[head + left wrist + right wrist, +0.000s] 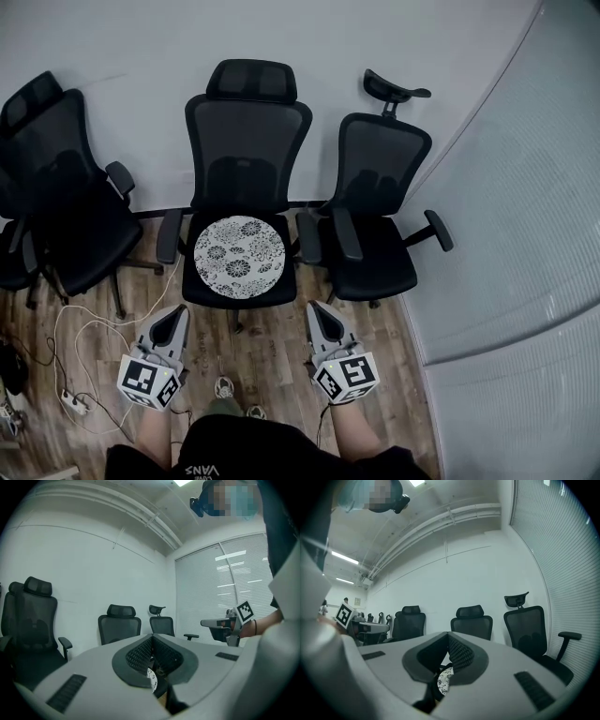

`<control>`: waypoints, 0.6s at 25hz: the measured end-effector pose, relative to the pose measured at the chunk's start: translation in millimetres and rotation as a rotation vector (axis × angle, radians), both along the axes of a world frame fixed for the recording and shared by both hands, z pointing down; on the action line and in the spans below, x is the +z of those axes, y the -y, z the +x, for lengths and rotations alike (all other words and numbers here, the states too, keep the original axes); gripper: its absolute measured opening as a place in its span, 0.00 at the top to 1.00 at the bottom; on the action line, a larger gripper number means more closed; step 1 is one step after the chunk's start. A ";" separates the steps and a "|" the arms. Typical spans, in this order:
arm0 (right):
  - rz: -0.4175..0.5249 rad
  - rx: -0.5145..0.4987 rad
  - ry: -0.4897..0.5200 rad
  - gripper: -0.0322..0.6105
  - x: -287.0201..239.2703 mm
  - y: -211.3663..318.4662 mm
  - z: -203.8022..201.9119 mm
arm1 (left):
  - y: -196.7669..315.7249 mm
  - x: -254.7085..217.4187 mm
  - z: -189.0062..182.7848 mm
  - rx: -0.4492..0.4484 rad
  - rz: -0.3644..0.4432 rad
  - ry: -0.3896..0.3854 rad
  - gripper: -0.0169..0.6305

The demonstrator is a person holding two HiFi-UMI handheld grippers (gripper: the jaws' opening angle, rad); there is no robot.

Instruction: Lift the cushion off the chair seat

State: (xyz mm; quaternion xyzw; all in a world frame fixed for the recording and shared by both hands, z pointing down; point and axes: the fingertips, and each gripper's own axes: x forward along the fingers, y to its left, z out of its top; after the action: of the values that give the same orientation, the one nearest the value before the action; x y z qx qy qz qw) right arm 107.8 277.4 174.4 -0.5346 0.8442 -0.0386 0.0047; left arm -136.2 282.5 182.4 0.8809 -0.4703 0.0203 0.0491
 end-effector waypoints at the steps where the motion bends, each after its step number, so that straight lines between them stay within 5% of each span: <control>1: 0.002 0.005 0.001 0.93 -0.9 5.0 -1.6 | 6.6 -0.7 -1.5 0.005 0.003 -0.002 0.96; 15: 0.017 0.087 -0.001 0.93 -6.2 65.6 -23.1 | 83.2 -4.0 -19.4 0.100 0.013 0.002 0.96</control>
State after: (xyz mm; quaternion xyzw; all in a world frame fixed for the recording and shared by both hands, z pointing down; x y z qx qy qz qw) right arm 84.7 211.7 168.1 -0.5706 0.8206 -0.0309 0.0108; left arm -155.5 199.3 178.4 0.9036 -0.4258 0.0204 0.0420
